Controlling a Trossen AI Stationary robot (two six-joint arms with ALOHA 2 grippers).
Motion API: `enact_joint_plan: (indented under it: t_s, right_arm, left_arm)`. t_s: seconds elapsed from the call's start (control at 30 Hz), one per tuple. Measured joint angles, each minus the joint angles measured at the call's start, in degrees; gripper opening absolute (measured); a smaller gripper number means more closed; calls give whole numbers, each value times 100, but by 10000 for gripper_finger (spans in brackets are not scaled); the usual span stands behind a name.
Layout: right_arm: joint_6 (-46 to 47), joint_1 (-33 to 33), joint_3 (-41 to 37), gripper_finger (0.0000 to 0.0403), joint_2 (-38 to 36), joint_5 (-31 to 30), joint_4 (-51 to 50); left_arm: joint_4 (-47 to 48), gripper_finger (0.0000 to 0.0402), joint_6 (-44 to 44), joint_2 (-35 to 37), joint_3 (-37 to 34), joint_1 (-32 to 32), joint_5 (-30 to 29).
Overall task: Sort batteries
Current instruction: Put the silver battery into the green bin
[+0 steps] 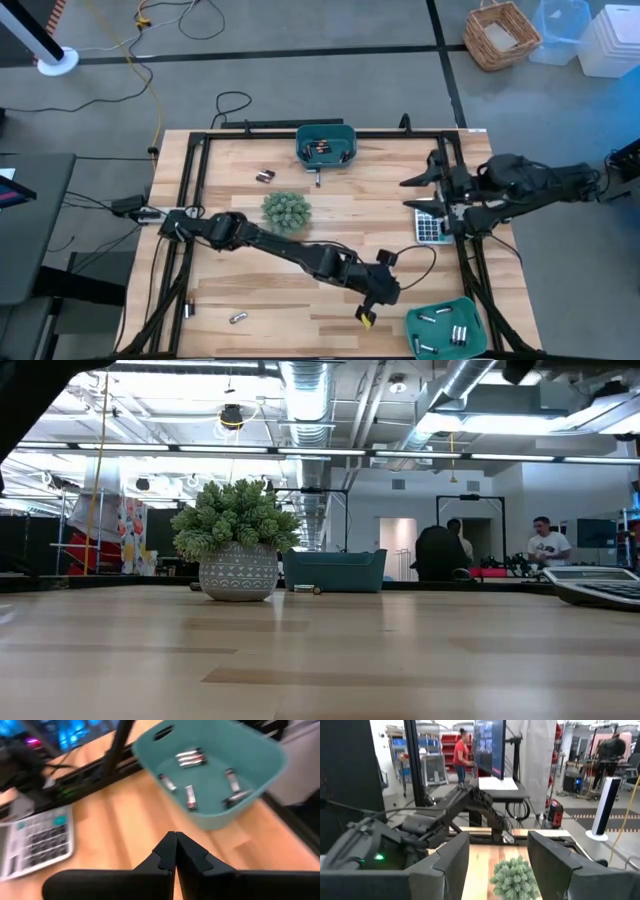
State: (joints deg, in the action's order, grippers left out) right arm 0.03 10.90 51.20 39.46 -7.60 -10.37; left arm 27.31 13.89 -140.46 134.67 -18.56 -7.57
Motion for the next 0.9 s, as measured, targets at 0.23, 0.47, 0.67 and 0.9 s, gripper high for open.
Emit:
enact_joint_plan:
  t_s: [0.23,0.47,0.67,0.9]
  right_arm:
    - [0,2,0,215,355,0,41]
    - [-90,84,0,215,623,0,360]
    - [-158,186,0,215,645,0,399]
    - [-242,166,2,215,786,0,439]
  left_arm:
    - [2,1,-97,278,-51,-90,-429]
    - [-2084,0,-174,1941,-2921,-35,-446]
    - [-3625,0,-550,4105,-6315,-135,-733]
    - [-1952,0,-2599,6072,-8020,-839,-819]
